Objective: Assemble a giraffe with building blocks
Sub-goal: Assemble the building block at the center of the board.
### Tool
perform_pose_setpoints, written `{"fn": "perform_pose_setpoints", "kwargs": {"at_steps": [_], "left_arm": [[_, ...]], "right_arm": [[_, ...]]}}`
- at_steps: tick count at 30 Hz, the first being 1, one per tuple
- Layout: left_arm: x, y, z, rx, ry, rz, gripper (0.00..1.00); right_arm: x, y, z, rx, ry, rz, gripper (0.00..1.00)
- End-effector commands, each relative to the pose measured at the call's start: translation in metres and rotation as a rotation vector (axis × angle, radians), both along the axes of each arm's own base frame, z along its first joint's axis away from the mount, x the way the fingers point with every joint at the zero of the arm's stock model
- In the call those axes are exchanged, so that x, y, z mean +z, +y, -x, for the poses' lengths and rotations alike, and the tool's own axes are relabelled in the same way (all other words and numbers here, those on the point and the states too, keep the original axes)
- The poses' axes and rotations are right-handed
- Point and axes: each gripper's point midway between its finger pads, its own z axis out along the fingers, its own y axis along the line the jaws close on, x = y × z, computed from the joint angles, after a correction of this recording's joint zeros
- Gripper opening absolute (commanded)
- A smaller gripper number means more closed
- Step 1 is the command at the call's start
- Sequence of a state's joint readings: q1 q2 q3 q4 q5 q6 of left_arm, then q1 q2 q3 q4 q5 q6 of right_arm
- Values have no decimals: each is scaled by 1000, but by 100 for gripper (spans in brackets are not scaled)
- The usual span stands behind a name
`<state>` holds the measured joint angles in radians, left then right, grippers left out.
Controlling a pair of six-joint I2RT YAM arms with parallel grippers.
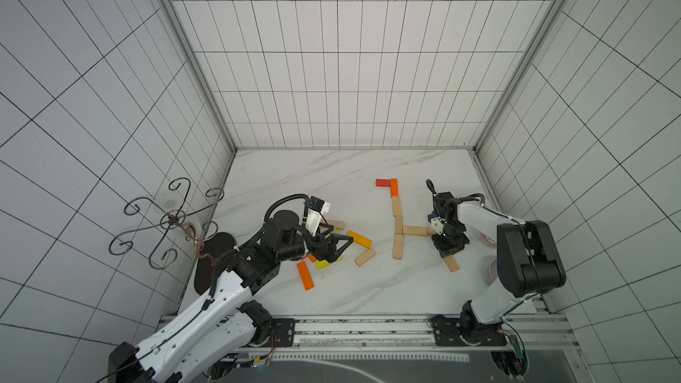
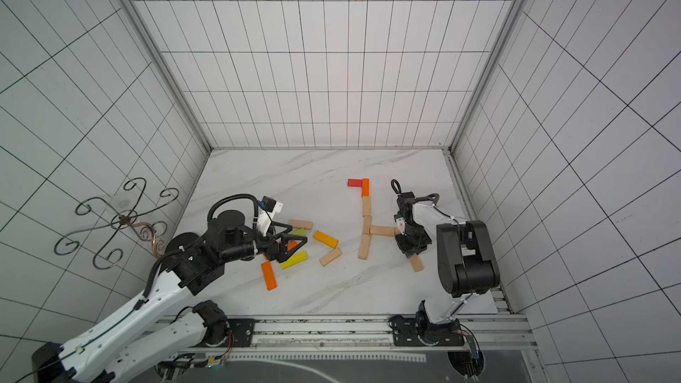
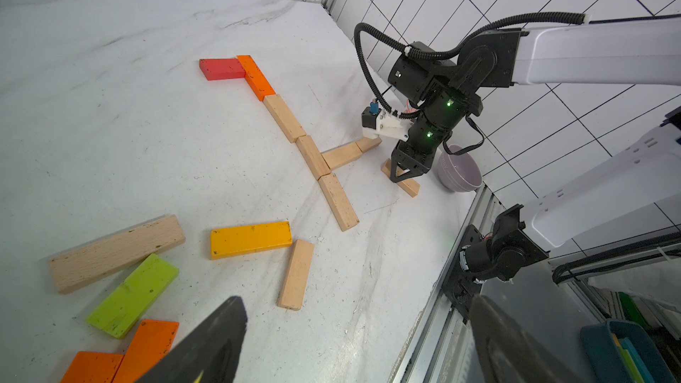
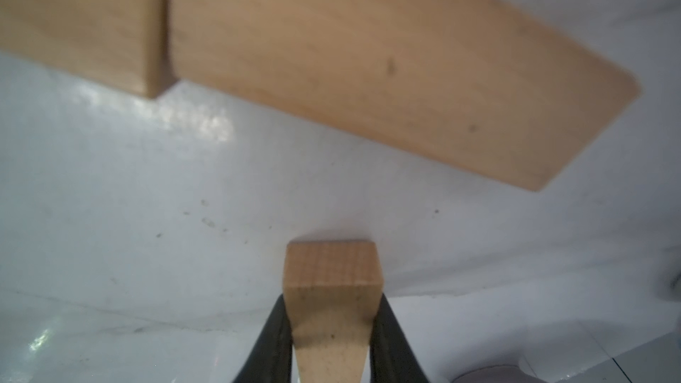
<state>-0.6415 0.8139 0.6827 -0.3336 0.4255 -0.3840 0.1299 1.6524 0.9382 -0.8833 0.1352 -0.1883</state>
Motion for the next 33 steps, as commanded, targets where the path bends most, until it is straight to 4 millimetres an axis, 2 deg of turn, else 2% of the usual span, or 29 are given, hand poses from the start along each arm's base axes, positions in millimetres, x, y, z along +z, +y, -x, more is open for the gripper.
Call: {"fn": "perform_pose_setpoints", "kwargs": {"at_steps": [1,33], "left_arm": [[14,0,-2,-2,-41,17,95],[12,0,-2,-1,-40,10,95]], "right_arm": [[10,-3,-30,-30,-74,8,13],[19,-7,-63,-72,-166,30,15]]}}
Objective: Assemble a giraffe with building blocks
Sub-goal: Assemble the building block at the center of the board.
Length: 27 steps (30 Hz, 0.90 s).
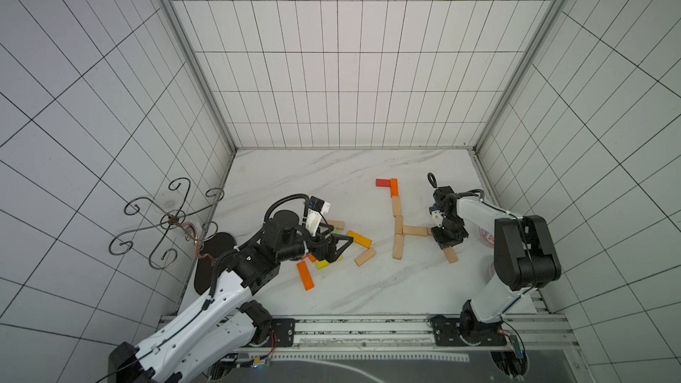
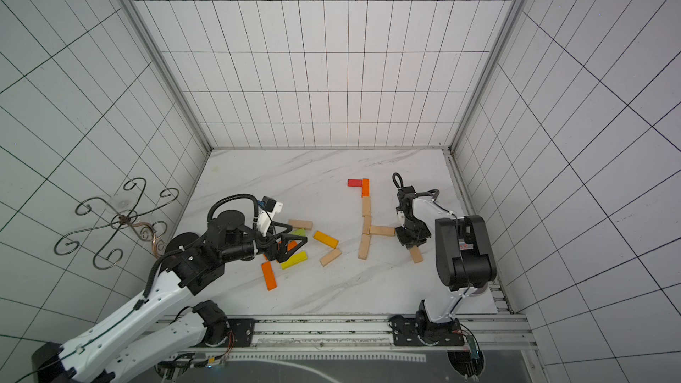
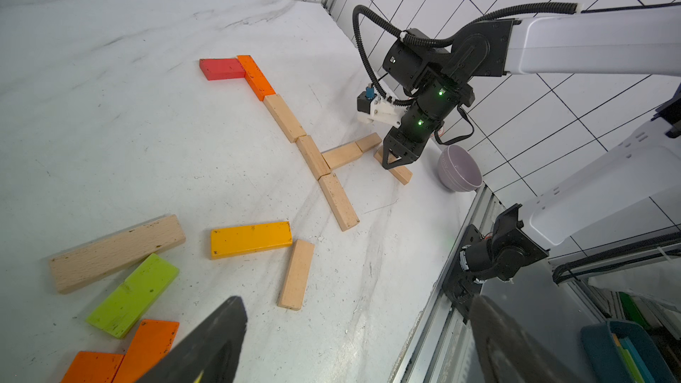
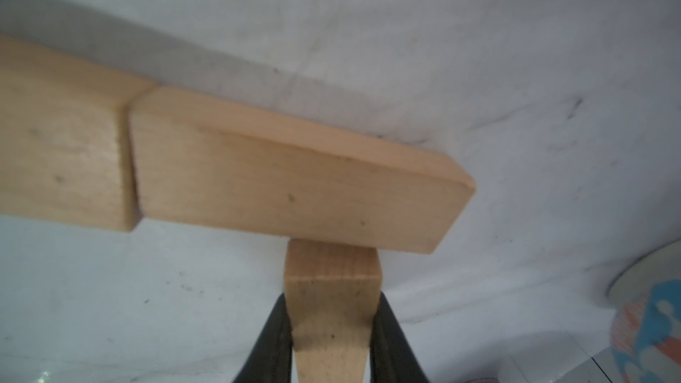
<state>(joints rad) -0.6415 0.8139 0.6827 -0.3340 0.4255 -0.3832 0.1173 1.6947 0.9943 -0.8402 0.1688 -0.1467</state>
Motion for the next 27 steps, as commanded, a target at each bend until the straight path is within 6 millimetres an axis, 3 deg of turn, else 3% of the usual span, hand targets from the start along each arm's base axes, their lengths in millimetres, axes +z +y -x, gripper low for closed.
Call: {"fn": "perform_pose_setpoints", "kwargs": {"at_steps": [1,12,27], "left_arm": [[12,0,-1,-2,-43,11,95],[11,0,-1,-3,-41,10,95],[12,0,-1,-4,-41,11,95]], "right_arm": [[17,-1,-36,-21,-99,3,15],[18,-1,-40,-31,-114,5,18],[20,-1,-40,-25,-118,2,31]]}}
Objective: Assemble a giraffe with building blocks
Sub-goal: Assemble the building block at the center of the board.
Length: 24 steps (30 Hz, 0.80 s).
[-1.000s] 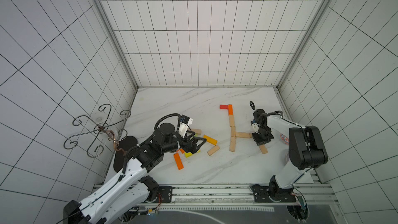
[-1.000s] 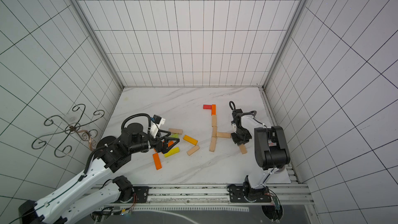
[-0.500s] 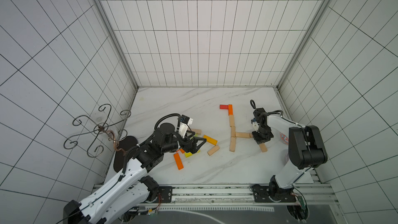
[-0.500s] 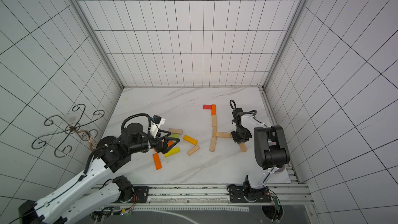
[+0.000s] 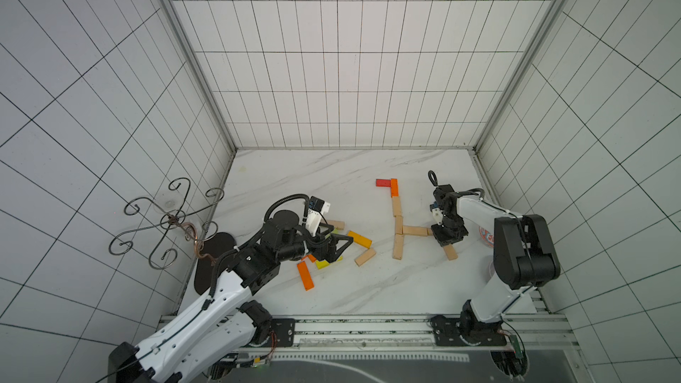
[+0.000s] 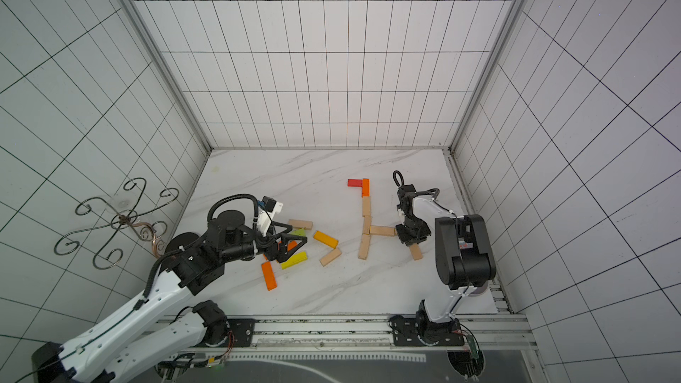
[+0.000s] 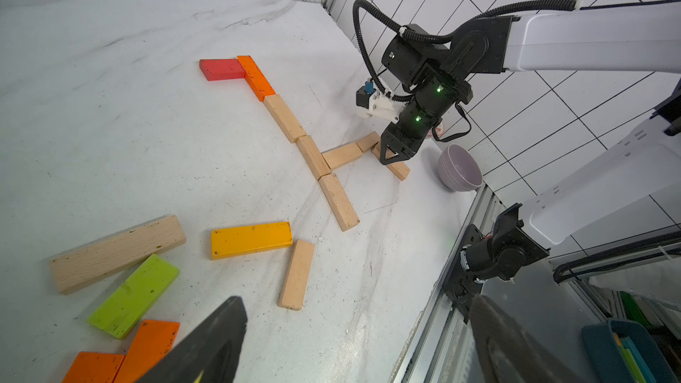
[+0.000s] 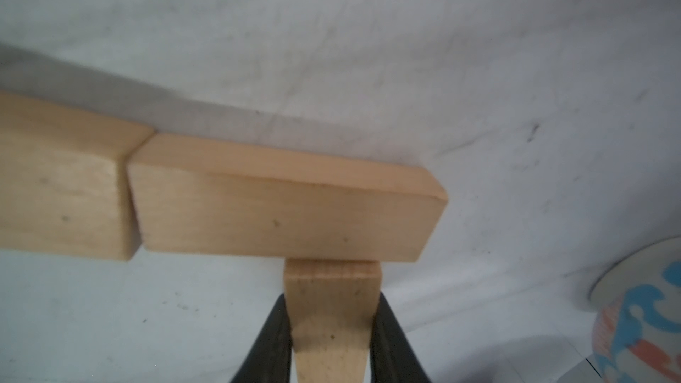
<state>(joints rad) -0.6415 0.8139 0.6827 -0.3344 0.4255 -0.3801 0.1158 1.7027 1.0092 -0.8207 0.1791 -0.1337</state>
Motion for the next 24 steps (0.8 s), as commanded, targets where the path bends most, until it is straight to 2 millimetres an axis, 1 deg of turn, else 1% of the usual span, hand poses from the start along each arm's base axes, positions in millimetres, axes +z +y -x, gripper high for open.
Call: {"fn": "perform_pose_setpoints", "kwargs": {"at_steps": [1,6,12,19,24], "left_arm": [[12,0,-1,-2,-39,12,95],[11,0,-1,-2,-37,11,95],[11,0,-2,-1,-35,10,95],[7,1,-3,3,-25,-2,95],[4,2,-5,9,-13,-10,95]], "right_arm": [[19,0,-30,-10,-89,-5,32],[19,0,-27,-6,-87,-4,37],[28,0,-28,-4,-102,-5,42],[41,0,-25,12,-117,-8,47],[62,-1,-25,26,-155,-8,49]]}}
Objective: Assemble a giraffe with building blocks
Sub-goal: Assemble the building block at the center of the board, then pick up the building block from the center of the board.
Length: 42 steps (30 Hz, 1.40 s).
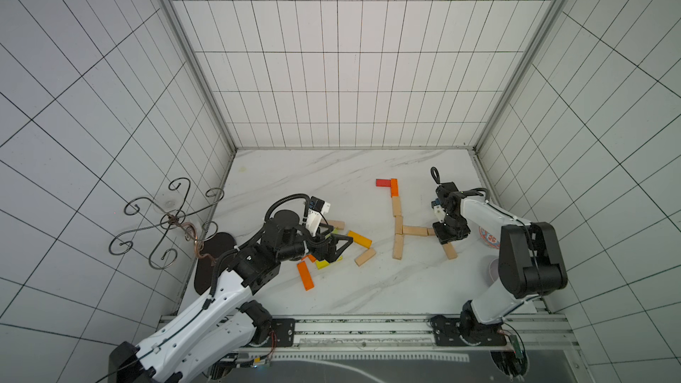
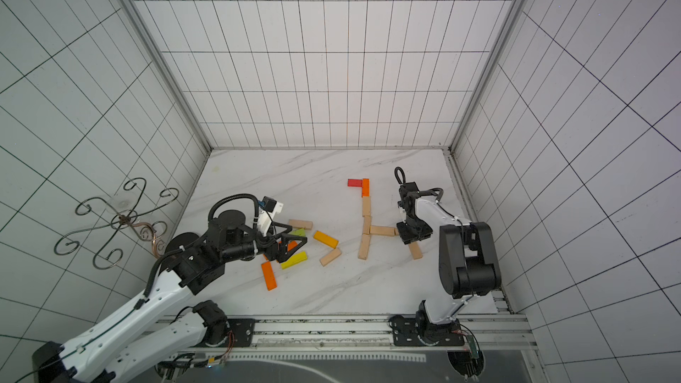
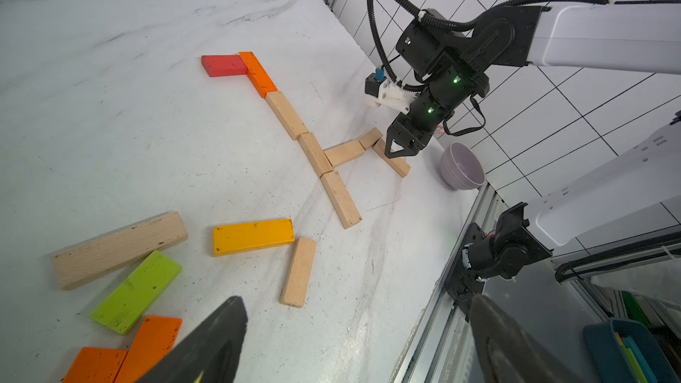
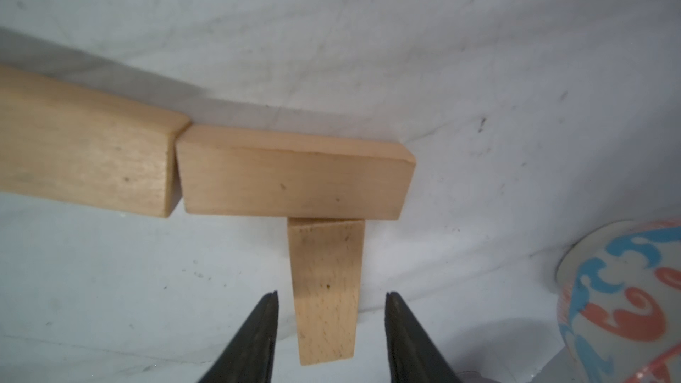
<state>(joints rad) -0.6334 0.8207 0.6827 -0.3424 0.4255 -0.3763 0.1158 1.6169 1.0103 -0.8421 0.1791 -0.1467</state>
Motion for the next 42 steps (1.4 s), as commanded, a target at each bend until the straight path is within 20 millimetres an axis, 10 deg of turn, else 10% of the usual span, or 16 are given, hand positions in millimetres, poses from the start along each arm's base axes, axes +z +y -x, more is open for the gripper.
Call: {"fn": "perform_pose_setpoints", "kwargs": {"at_steps": [1,20,31,36,42], "left_arm": [[6,1,-3,5,-19,-2,95],[20,18,-26,161,-18,-38,94],[6,37,-46,321,-7,-87,94],[-4,49,-51,389,0,-129,94],[-13,61,-54,454,9,-178,93]], "right_arm": [[46,-1,-24,17,-106,-2,50],[142,23,-50,66,-491,-156,51],[236,-6,-60,-331,-841,-178,46],[250,30,-60,-333,-903,-463,39],[220,84,-39,-311,-833,-771,46]]}}
